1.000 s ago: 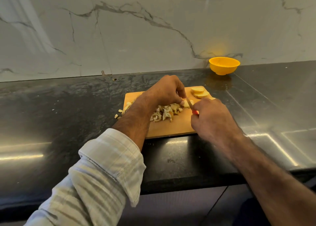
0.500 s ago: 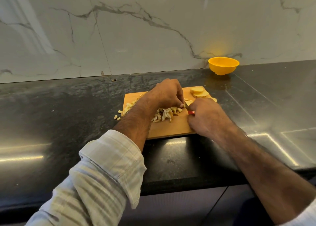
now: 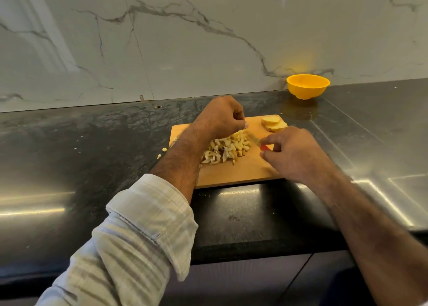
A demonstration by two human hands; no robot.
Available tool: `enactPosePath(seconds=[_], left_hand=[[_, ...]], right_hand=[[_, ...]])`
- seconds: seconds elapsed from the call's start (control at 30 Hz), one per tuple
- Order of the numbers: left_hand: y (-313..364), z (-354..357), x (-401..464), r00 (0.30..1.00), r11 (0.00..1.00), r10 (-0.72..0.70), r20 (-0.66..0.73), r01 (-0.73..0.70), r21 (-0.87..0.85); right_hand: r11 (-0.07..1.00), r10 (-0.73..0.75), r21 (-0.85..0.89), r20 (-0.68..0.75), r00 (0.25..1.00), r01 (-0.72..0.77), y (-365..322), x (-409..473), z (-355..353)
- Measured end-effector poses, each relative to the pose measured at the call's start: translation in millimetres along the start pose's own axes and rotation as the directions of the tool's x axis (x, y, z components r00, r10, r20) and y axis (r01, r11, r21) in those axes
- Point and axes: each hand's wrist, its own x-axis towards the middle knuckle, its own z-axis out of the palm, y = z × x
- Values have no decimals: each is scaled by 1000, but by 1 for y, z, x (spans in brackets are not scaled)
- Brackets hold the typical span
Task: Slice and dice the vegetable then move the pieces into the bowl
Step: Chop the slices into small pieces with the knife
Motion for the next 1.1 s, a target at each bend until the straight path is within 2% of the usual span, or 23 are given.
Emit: enactPosePath(seconds=[0.1, 0.2, 0.27, 0.4, 0.53, 0.6, 0.77, 0.9, 1.0, 1.1], left_hand=[[-2, 0, 2, 999, 999, 20, -30, -19, 32], [1, 2, 2, 999, 998, 39, -38, -37, 53], [4, 6, 2, 998, 998, 46, -36, -44, 49], [11, 17, 4, 998, 994, 29, 52, -34, 99], [12, 22, 6, 998, 990, 5, 70, -15, 137], [7, 18, 5, 999, 990, -5, 37, 0, 141], [-5, 4, 4, 983, 991, -1, -185, 26, 133], [-2, 4, 4, 982, 991, 22, -190, 3, 130], [-4, 5, 4, 980, 990, 27, -197, 1, 139], [-6, 2, 6, 968, 989, 30, -248, 7, 147]], right_hand=[[996, 38, -74, -4, 999, -39, 8, 11, -1], [1000, 27, -17, 62, 998, -26, 8, 10, -3], [999, -12, -45, 12, 1000, 12, 5, 5, -5], [979, -81, -190, -26, 996, 75, 0, -6, -7], [979, -73, -191, -5, 997, 70, 1, -10, -13], [983, -55, -174, -16, 998, 51, 5, -12, -20], [990, -15, -138, -146, 989, -5, 8, -18, -28], [976, 40, -210, -59, 997, -51, -4, -19, -10], [990, 6, -139, 8, 1000, -4, -12, -18, -3], [996, -14, -94, -60, 998, 8, -7, -7, -8]])
